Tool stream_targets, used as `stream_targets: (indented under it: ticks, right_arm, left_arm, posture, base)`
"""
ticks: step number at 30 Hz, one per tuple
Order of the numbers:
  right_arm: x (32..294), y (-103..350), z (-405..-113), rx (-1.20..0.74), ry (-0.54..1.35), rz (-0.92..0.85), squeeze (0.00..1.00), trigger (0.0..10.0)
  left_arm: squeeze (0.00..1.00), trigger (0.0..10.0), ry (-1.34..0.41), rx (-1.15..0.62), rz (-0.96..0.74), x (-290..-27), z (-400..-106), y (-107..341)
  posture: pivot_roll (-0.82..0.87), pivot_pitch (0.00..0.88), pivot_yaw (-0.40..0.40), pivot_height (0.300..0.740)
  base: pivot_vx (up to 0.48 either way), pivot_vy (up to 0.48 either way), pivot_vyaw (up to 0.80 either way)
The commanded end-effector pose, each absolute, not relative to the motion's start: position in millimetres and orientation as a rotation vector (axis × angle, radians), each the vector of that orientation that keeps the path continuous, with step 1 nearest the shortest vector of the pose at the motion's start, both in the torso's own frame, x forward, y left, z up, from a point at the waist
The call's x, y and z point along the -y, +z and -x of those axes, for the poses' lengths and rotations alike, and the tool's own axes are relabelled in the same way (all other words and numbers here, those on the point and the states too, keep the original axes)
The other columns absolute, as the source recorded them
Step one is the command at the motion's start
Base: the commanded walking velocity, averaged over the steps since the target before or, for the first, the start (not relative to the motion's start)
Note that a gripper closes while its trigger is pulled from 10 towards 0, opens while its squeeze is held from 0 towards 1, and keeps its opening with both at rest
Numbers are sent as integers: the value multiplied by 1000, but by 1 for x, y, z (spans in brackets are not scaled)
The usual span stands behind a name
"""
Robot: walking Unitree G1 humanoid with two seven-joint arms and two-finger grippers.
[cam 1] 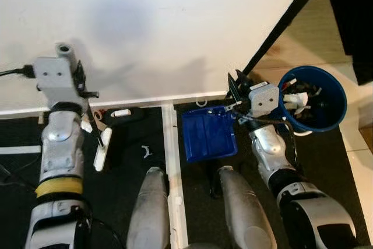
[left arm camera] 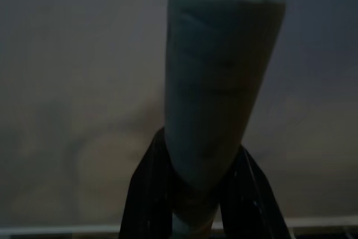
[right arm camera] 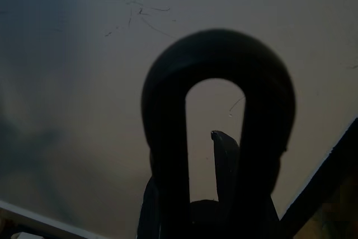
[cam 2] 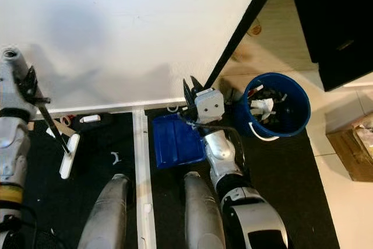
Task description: Sweep floor
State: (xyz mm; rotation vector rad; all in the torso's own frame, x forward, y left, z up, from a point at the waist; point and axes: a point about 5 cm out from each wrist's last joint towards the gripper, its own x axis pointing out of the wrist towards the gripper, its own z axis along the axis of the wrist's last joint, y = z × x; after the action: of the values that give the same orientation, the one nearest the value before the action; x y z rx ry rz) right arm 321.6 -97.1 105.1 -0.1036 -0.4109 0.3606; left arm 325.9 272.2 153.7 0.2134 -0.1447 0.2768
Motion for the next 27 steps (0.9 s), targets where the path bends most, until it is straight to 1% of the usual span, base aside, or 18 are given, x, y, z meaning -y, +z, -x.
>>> stream_targets:
  ticks: [1, 3, 4, 5, 6, 7, 8, 9, 11, 12, 14, 15, 17, 20, 21, 22, 24, 27]
  right_arm:
    - [86, 79, -309, 285, 418, 98, 0, 10000]
    - [88, 81, -311, 292, 408, 96, 0, 10000]
    - [92, 81, -312, 290, 395, 95, 0, 10000]
    - [92, 81, -312, 290, 395, 95, 0, 10000]
    - [97, 81, -313, 280, 372, 90, 0, 10000]
    - [97, 81, -313, 280, 372, 90, 0, 10000]
    - [104, 80, -315, 267, 343, 85, 0, 10000]
    - [104, 80, -315, 267, 343, 85, 0, 10000]
    - [117, 79, -319, 232, 271, 66, 0, 10000]
    - [117, 79, -319, 232, 271, 66, 0, 10000]
    - [129, 78, -323, 198, 201, 41, 0, 10000]
    - [129, 78, -323, 198, 201, 41, 0, 10000]
    - [136, 78, -325, 181, 170, 29, 0, 10000]
    - [138, 77, -326, 174, 160, 25, 0, 10000]
    - [138, 77, -326, 171, 157, 22, 0, 10000]
    - [138, 77, -326, 171, 157, 22, 0, 10000]
    - [137, 77, -326, 168, 160, 19, 0, 10000]
    - [133, 76, -326, 162, 176, 7, 0, 10000]
  left_arm:
    - [0, 10000, 289, 102, -200, -268, -323, 137]
    - [0, 10000, 292, 112, -169, -257, -334, 139]
    - [0, 10000, 249, 102, -113, -237, -343, 137]
    - [0, 10000, 249, 102, -113, -237, -343, 137]
    - [0, 10000, 165, 94, -37, -205, -352, 135]
    - [0, 10000, 165, 94, -37, -205, -352, 135]
    - [0, 10000, 94, 88, 51, -169, -357, 135]
    - [0, 10000, 94, 88, 51, -169, -357, 135]
    - [0, 10000, -16, 74, 232, -105, -361, 141]
    - [0, 10000, -16, 74, 232, -105, -361, 141]
    - [0, 10000, -81, 77, 425, -53, -362, 164]
    - [0, 10000, -81, 77, 425, -53, -362, 164]
    - [0, 10000, -107, 97, 567, -26, -362, 190]
    - [0, 10000, -102, 128, 661, -16, -363, 210]
    - [0, 10000, -94, 170, 693, -18, -365, 223]
    - [0, 10000, -94, 170, 693, -18, -365, 223]
    - [0, 10000, -79, 239, 707, -28, -370, 241]
    - [0, 10000, -125, 290, 500, -57, -376, 246]
  posture:
    - [139, 398, -76, 740]
    - [126, 393, -78, 740]
    - [122, 384, -79, 740]
    - [122, 384, -79, 740]
    - [118, 377, -81, 740]
    - [118, 377, -81, 740]
    - [113, 370, -83, 740]
    - [113, 370, -83, 740]
    - [100, 354, -84, 740]
    - [100, 354, -84, 740]
    - [99, 334, -83, 740]
    - [99, 334, -83, 740]
    - [104, 326, -85, 740]
    - [109, 319, -89, 740]
    - [111, 314, -91, 740]
    - [111, 314, -91, 740]
    - [114, 310, -93, 740]
    - [122, 295, -96, 740]
  base:
    - [0, 0, 0]
    - [0, 0, 0]
    - [0, 0, 0]
    - [0, 0, 0]
    - [0, 0, 0]
    - [0, 0, 0]
    - [0, 0, 0]
    - [0, 0, 0]
    - [0, 0, 0]
    - [0, 0, 0]
    - [0, 0, 0]
    - [0, 0, 0]
    - [0, 0, 0]
    - [0, 0, 0]
    - [0, 0, 0]
    - [0, 0, 0]
    - [0, 0, 0]
    - [0, 0, 0]
